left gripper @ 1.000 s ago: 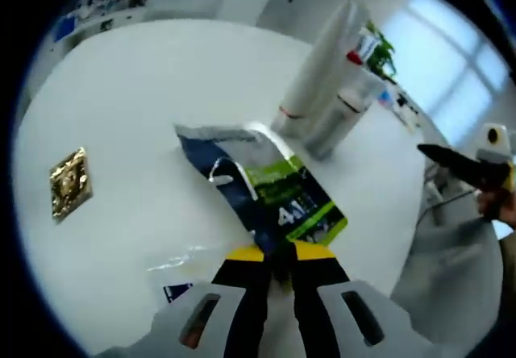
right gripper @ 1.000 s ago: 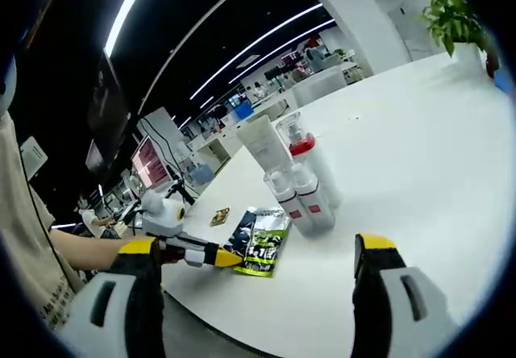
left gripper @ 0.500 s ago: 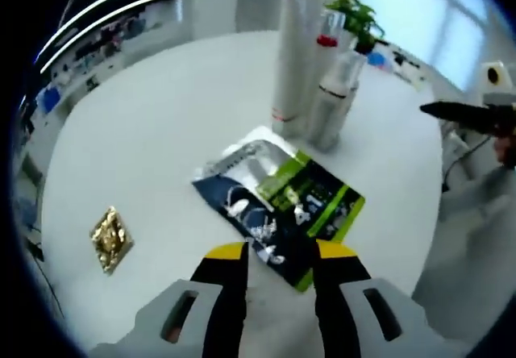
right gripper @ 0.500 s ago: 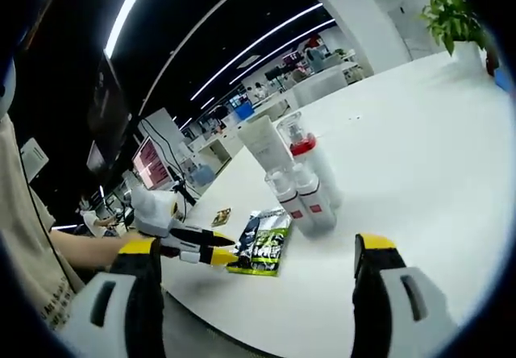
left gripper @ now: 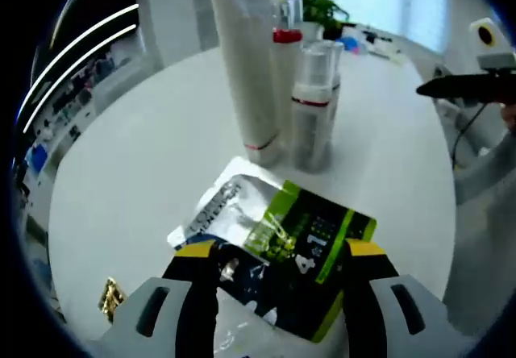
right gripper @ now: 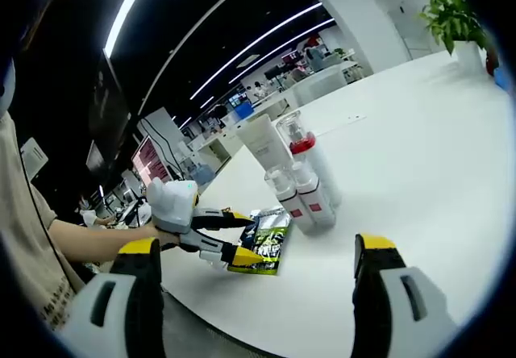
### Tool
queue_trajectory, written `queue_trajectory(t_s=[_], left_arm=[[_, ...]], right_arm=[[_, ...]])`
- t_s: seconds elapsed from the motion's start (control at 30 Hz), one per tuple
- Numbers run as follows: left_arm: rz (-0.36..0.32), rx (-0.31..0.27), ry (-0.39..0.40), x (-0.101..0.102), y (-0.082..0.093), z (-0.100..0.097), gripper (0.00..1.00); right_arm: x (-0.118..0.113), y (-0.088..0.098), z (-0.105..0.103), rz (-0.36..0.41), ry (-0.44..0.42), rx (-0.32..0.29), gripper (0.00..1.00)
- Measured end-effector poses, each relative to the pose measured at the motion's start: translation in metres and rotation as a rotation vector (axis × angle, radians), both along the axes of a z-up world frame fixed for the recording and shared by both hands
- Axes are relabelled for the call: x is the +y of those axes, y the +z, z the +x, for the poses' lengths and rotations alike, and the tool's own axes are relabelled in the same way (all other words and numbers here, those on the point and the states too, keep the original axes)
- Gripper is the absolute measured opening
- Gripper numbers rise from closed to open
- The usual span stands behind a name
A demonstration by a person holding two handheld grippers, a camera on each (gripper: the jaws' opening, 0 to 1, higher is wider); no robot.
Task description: Arrange the skincare products in the storage area until every visible bottle or jar stands upright without overlapping.
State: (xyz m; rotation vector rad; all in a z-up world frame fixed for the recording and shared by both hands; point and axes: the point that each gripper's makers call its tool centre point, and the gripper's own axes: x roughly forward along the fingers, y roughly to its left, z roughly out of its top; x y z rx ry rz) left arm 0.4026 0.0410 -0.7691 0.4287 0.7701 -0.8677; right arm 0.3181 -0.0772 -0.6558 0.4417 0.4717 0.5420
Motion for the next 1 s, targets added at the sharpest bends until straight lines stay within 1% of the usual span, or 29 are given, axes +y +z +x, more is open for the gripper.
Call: queue_trajectory(t_s=[0.03, 0.1, 0.17, 0.33, 0.4, 0.63, 1.0], left_arm=[[0.008, 0.006, -0.007, 0.000, -0.003, 0.002, 0.63], [-0.005, 0.030, 0.002, 0.001, -0.005, 0.004, 0.64], [0.001, 0.029, -0.001, 0.002, -0.006, 0.006, 0.68], [-0.008, 0.052, 0.011, 0.005, -0.010, 0.011, 0.74], [-0.007, 0.054, 0.006, 0.006, -0.010, 0.013, 0.76], [-0.011, 0.054, 0.003, 0.012, -0.010, 0.021, 0.77], [0.004, 0.067, -0.017, 0.011, -0.010, 0.022, 0.77]], right_arm=[[0.000, 0.000, 0.000, 0.001, 0.000, 0.001, 1.00], [0.000, 0.000, 0.000, 0.003, -0.003, 0.000, 1.00], [-0.001, 0.000, 0.000, 0.005, -0.005, 0.001, 1.00], [-0.001, -0.001, 0.001, 0.005, -0.005, 0.005, 1.00], [-0.001, 0.000, 0.000, 0.008, -0.006, 0.005, 1.00], [-0.001, -0.001, 0.001, 0.009, -0.008, 0.006, 1.00], [-0.001, -0.001, 0.001, 0.005, -0.010, 0.006, 1.00]])
